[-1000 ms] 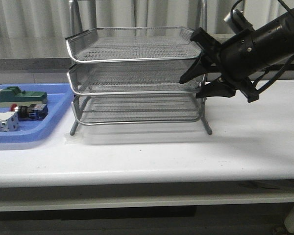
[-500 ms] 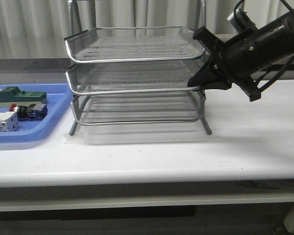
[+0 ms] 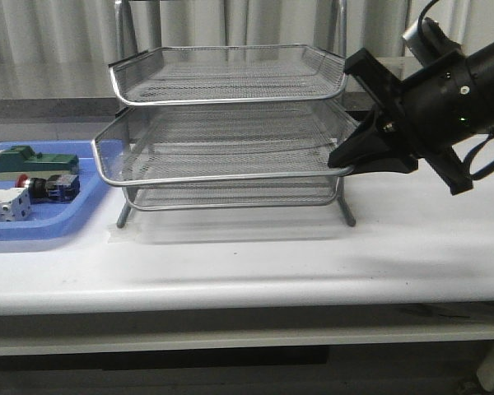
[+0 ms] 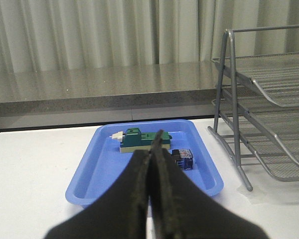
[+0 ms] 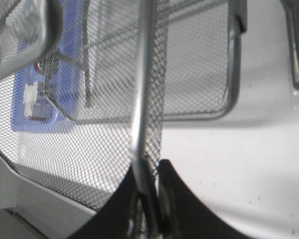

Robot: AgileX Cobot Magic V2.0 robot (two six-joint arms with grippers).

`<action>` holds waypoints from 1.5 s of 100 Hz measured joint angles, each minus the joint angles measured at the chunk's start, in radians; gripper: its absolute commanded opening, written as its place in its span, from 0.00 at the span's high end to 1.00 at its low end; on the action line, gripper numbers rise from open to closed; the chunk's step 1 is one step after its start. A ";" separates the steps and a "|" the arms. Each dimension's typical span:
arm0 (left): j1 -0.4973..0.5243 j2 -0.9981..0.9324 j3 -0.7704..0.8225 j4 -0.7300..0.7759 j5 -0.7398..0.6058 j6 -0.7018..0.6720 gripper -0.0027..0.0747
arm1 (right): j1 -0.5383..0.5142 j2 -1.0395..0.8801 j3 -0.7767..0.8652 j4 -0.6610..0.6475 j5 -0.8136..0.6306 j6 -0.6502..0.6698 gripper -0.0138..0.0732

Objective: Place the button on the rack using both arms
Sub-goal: 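Pull the middle wire tray out toward the robot with the right gripper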

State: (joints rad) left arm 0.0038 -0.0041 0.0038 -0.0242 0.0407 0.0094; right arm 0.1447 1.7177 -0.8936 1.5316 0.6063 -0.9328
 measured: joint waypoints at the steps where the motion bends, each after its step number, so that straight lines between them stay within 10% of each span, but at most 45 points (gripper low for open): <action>1: 0.000 0.000 0.000 0.000 0.000 0.000 0.99 | 0.002 -0.009 0.010 0.000 0.000 0.000 0.83; 34: 0.000 0.000 0.000 0.000 0.000 0.000 0.99 | 0.012 -0.206 0.219 -0.026 0.002 0.000 0.80; 70: 0.000 0.000 0.000 0.000 0.000 0.000 0.99 | 0.013 -0.296 0.253 -0.053 0.008 -0.009 0.30; 99: 0.000 0.000 0.000 0.000 0.000 0.000 0.99 | 0.013 -0.365 0.253 -0.104 0.001 -0.015 0.28; 150: 0.000 0.000 0.000 0.000 0.000 0.000 0.99 | -0.151 -0.676 0.171 -0.894 0.134 0.497 0.28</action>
State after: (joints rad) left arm 0.0038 -0.0041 0.0038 -0.0242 0.0407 0.0094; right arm -0.0068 1.0419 -0.7224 0.6373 0.7399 -0.4354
